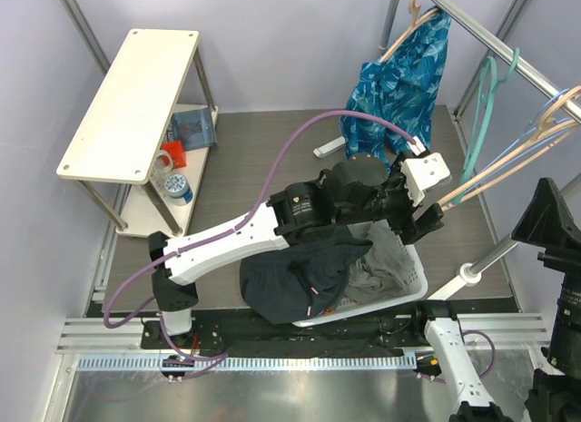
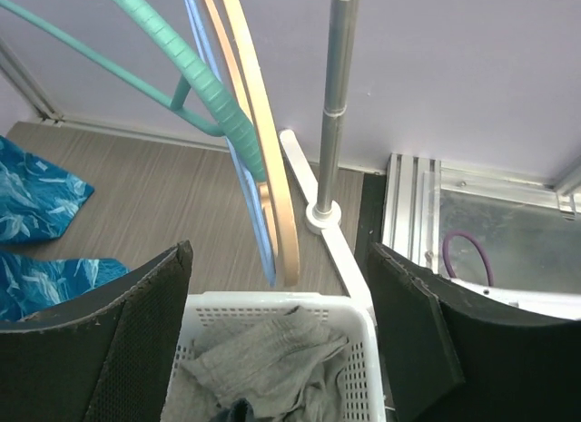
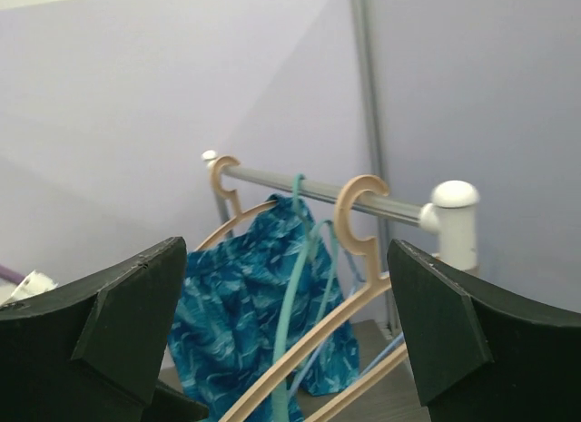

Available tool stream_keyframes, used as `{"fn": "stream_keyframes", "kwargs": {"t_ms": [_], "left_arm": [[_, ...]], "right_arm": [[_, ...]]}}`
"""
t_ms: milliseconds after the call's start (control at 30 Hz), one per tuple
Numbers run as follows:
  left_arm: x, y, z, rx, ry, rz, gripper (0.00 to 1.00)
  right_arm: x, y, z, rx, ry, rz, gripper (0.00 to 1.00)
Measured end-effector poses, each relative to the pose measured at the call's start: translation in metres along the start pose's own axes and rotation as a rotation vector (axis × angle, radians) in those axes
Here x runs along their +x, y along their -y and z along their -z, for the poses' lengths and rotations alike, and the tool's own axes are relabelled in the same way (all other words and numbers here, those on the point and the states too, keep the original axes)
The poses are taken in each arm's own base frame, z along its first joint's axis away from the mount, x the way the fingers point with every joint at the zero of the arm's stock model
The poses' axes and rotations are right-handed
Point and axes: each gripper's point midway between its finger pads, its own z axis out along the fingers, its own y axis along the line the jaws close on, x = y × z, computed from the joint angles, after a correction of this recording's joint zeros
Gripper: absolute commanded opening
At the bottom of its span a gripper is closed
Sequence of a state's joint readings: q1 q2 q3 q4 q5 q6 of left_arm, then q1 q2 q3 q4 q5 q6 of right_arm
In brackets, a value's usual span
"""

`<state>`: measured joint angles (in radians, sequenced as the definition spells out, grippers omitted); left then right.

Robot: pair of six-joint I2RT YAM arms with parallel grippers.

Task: Place the shorts on the hanger

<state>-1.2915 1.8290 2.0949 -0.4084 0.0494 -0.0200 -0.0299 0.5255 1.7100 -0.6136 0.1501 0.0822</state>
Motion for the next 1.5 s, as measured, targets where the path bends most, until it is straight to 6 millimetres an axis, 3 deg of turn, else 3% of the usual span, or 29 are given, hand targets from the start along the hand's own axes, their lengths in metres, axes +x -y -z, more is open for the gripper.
{"fn": "stream_keyframes", "kwargs": {"t_ms": [133, 167, 300, 433, 467, 567, 700, 933, 1167, 1500], "left_arm": [[0.001, 0.000, -0.012, -0.030, 0.003, 0.000, 0.60], [0.001, -0.001, -0.016, -0.040, 0.004, -0.001, 0.50], [0.008, -0.007, -0.024, -0.074, -0.007, -0.004, 0.30], [0.006, -0.010, -0.026, -0.093, -0.002, -0.003, 0.15], [0.003, -0.011, -0.026, -0.096, 0.005, -0.002, 0.08], [-0.010, -0.012, -0.023, -0.103, 0.036, 0.001, 0.00], [-0.020, -0.011, -0.020, -0.106, 0.059, 0.003, 0.00], [-0.023, -0.010, -0.021, -0.107, 0.075, 0.022, 0.00], [-0.042, -0.008, -0.018, -0.095, 0.136, 0.020, 0.00], [-0.074, -0.008, 0.008, -0.090, 0.213, -0.001, 0.00]], "right_arm": [[-0.020, 0.021, 0.015, 0.170, 0.076, 0.020, 1.00], [-0.029, 0.025, 0.021, 0.221, 0.110, 0.025, 1.00], [-0.045, 0.027, 0.037, 0.273, 0.174, 0.028, 1.00], [-0.045, 0.024, 0.044, 0.262, 0.186, 0.016, 0.99], [-0.042, 0.024, 0.044, 0.258, 0.180, 0.012, 0.99], [-0.030, 0.023, 0.039, 0.251, 0.151, 0.004, 0.99], [-0.015, 0.025, 0.034, 0.250, 0.106, 0.002, 0.99], [-0.014, 0.024, 0.033, 0.250, 0.106, -0.010, 0.99], [-0.013, 0.024, 0.033, 0.250, 0.104, -0.018, 0.99], [-0.013, 0.024, 0.033, 0.250, 0.105, -0.021, 0.99]]}}
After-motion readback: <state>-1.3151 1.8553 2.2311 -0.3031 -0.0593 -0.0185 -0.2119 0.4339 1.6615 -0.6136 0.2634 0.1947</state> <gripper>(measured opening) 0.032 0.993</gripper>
